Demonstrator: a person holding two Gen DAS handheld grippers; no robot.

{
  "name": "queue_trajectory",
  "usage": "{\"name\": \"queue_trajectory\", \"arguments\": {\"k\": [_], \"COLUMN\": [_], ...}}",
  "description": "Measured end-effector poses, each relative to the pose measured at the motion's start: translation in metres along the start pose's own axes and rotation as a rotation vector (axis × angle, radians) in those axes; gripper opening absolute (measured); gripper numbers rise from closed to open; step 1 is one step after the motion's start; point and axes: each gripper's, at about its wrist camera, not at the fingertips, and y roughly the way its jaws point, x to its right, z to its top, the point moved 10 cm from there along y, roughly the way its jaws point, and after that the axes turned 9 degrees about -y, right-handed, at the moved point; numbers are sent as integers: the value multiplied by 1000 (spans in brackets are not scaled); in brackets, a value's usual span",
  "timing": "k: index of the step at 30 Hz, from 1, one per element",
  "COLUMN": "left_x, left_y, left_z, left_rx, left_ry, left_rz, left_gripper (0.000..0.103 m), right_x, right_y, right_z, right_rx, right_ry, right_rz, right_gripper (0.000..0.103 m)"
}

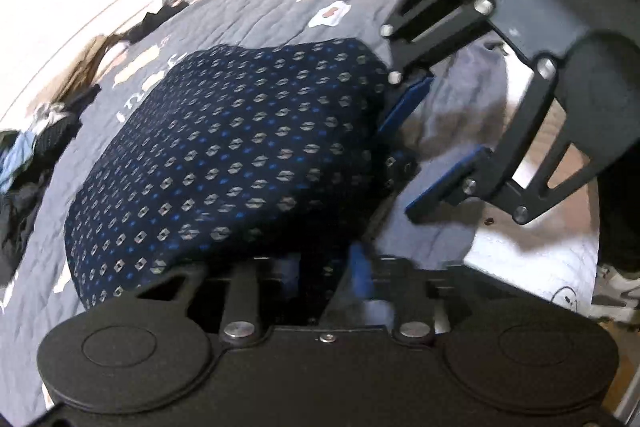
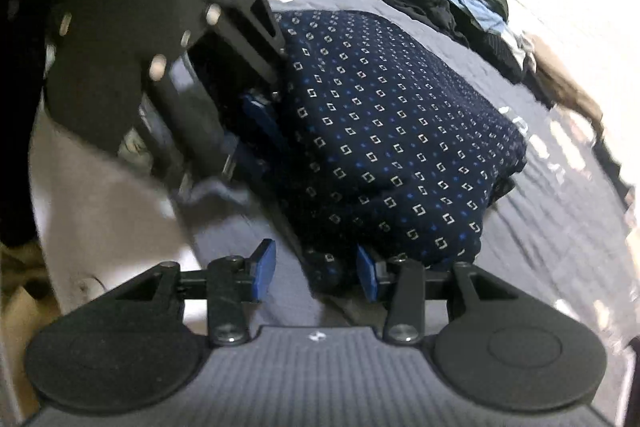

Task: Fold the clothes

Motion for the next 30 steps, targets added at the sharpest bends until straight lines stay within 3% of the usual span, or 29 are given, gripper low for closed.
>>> {"name": "queue_trajectory", "arguments": {"k": [4, 7, 13, 15, 17, 19, 25, 30], "left_x": [-12, -14, -13, -12, -12, -12, -4, 20], "left_y": [-8, -12, -11, -12, -11, -11, -25, -28], "left_z": [7, 8, 6, 4, 3, 2, 4, 6], "left_rx": [-5, -6, -18, -24, -32, -39, -26, 3], "left_ry": [-115, -147, -138, -145, -144, -146, -130, -49], "left_rz": [-73, -95, -91, -92, -93, -95, -139, -148], "left_gripper": [7, 7, 7, 7, 8, 8, 9, 10], "right_x": [-5, -2, 11, 5, 0, 0, 6, 11], "right_y": [2, 4, 2, 8, 14, 14, -2, -11], "right_z": [-4, -3, 1, -3, -7, -9, -14, -22], "right_rx": [-15, -17, -10, -29, -42, -40, -32, -35], "right_ry": [-141, -159, -27, -120, -195, -206, -261, -257], "right_rz": [-63, -79, -28, -73, -114, -126, -187, -208], "right_gripper": [40, 38, 38, 34, 16, 10, 8, 8]}}
